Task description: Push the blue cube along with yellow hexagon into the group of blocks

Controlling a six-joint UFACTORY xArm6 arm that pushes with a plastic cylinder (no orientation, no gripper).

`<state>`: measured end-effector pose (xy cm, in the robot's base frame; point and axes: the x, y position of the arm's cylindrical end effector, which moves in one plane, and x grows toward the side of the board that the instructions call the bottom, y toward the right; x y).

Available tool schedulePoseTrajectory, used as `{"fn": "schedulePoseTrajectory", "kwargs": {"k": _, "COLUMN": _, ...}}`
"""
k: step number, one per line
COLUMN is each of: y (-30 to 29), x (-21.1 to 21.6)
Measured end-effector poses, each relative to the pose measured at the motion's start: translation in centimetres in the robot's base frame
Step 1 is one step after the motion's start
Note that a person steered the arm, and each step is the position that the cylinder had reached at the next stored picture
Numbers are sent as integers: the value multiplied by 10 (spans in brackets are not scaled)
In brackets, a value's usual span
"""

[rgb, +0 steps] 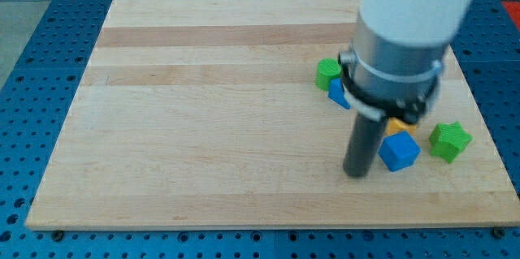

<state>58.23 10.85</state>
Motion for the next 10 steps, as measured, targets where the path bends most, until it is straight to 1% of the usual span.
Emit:
{"fn": "schedulePoseTrajectory", "kwargs": {"k": 1, "y": 10, "x": 36}}
{"fn": "schedulePoseTrajectory", "kwargs": {"k": 2, "y": 46, "x": 18}}
{"fn": "schedulePoseTrajectory", "kwargs": {"k": 3, "y": 48, "x": -7}}
{"fn": "schedulePoseTrajectory", "kwargs": {"k": 4, "y": 48, "x": -16}}
{"fn": "schedulePoseTrajectory", "kwargs": {"k": 6, "y": 48, "x": -16}}
{"fn": "schedulePoseTrajectory", "kwargs": {"k": 7, "y": 62, "x": -9}}
{"fn": "schedulePoseTrajectory", "kwargs": {"k": 8, "y": 57, "x": -25}}
{"fn": "schedulePoseTrajectory", "kwargs": {"k": 9, "y": 37, "x": -62}}
{"fn": "schedulePoseTrajectory", "kwargs": {"k": 10, "y": 23, "x": -90}}
